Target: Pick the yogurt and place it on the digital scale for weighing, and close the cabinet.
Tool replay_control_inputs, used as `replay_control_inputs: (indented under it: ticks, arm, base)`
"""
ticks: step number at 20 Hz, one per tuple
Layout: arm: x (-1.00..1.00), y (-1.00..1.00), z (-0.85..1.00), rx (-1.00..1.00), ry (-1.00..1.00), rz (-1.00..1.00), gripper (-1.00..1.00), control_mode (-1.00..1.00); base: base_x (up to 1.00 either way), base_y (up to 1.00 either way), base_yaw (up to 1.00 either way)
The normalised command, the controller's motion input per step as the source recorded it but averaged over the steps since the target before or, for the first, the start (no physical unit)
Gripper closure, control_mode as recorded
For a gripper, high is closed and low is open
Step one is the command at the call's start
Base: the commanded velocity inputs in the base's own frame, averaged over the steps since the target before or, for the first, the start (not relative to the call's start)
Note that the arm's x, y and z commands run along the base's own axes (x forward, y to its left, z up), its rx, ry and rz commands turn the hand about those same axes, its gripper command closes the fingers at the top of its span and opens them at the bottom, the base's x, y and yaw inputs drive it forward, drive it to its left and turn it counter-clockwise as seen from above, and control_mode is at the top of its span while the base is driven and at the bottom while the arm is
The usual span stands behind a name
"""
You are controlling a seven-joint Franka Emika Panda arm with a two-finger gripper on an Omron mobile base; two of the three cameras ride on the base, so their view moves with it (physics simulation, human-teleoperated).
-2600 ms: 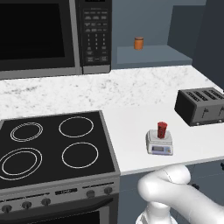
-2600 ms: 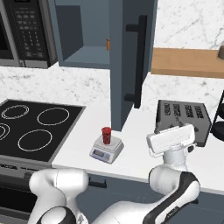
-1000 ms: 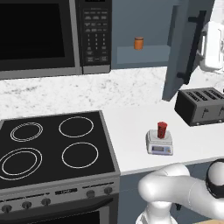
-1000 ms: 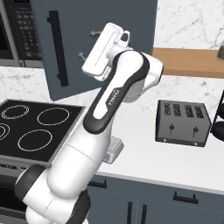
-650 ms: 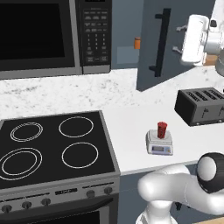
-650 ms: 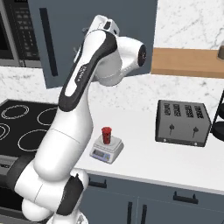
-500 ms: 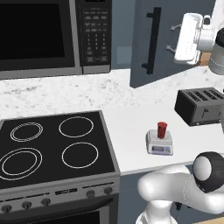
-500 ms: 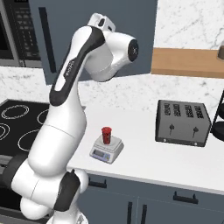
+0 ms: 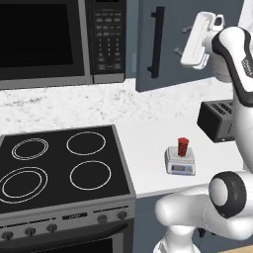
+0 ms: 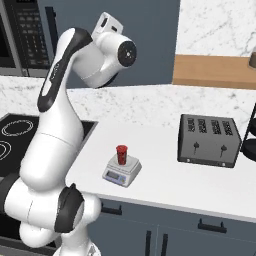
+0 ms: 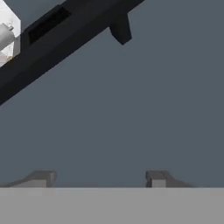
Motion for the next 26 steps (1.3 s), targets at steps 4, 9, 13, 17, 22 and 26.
replay_control_inputs:
  ticks: [4,9,13,17,22,26]
  arm:
    - [0.96,0.0,-0.57,0.0,-0.1,-0.09,-1.0,-1.0]
    - [1.0,0.0,-0.42,0.0,-0.02,-0.03,-1.0,-1.0]
    - [1.0,0.0,-0.54,0.0,0.0,0.0,-1.0,-1.0]
    - [1.0,0.0,-0.72,0.0,-0.07,0.0,-1.0,-1.0]
    - [0.0,-0.09,-0.32,0.03,-0.22,0.0,-1.0,-1.0]
    - [-1.0,-0.37,0.02,0.11,-0.31,0.0,-1.0,-1.0]
  base:
    - [0.0,0.0,0.0]
    - [0.0,0.0,0.0]
    - [0.0,0.0,0.0]
    - [0.0,0.0,0.0]
    - [0.0,0.0,0.0]
    - [0.0,0.0,0.0]
